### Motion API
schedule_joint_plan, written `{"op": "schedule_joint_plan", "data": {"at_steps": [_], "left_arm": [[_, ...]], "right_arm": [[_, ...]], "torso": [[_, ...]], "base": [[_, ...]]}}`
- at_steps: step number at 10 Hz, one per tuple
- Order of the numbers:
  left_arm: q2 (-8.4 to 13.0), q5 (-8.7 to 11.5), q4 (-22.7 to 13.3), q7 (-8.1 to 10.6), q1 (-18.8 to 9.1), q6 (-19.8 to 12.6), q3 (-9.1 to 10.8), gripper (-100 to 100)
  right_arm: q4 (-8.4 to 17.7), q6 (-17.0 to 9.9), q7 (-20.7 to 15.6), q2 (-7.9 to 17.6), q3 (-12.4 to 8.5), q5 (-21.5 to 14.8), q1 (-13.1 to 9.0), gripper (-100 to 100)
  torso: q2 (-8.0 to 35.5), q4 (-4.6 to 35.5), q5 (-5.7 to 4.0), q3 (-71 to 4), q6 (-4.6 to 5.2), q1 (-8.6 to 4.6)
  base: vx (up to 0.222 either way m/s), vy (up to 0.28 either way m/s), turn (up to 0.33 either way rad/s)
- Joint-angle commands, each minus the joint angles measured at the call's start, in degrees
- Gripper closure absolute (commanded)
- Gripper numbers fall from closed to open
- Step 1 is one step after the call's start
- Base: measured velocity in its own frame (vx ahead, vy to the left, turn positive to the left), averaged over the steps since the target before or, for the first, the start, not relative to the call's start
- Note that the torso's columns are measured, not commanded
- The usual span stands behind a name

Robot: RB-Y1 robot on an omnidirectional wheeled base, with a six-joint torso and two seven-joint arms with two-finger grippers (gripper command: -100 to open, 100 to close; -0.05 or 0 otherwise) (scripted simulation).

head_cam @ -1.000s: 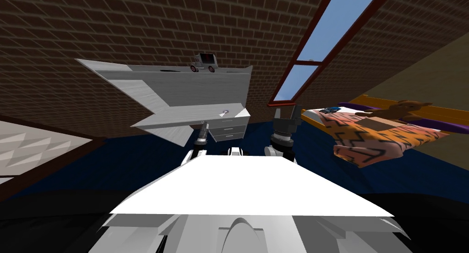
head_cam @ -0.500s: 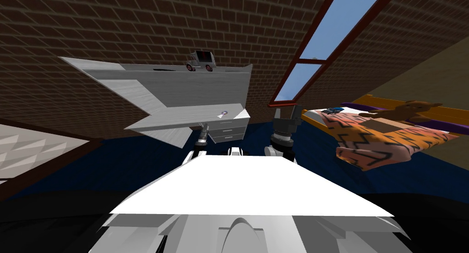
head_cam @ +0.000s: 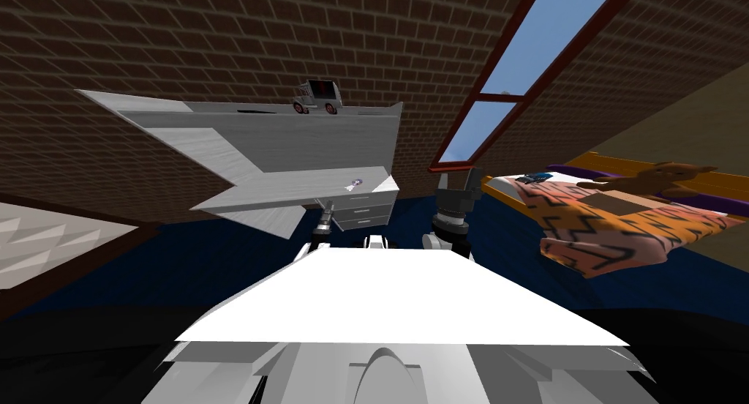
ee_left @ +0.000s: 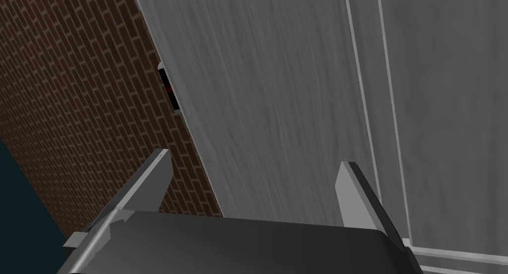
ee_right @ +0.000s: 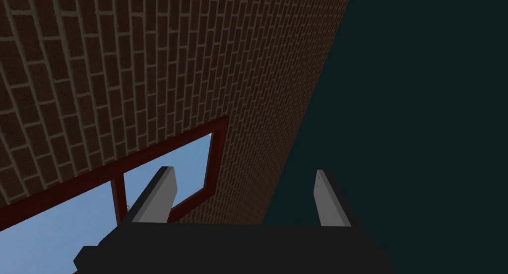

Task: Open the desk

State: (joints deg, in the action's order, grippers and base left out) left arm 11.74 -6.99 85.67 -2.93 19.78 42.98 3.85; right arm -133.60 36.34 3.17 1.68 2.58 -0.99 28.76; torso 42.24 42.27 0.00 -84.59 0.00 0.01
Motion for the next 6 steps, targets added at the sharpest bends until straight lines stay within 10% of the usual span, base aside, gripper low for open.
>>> {"op": "schedule_joint_plan", "data": {"at_steps": [1, 6], "left_arm": [[-0.73, -0.07, -4.71, -0.76, -1.24, 0.94, 0.41, -100], [-2.13, -0.08, -11.64, -1.48, -2.51, 2.08, 0.93, -100]], "right_arm": [[0.0, 0.0, 0.0, 0.0, 0.0, 0.0, 0.01, 0], [0.0, 0.0, 0.0, 0.0, 0.0, 0.0, 0.0, 0]], "torso": [[-0.12, -0.03, -0.01, -0.07, 0.01, -0.02], [0.05, 0.01, 0.0, 0.02, 0.0, -0.01]], "base": [[0.125, -0.05, 0.008], [0.085, -0.034, 0.005]]}}
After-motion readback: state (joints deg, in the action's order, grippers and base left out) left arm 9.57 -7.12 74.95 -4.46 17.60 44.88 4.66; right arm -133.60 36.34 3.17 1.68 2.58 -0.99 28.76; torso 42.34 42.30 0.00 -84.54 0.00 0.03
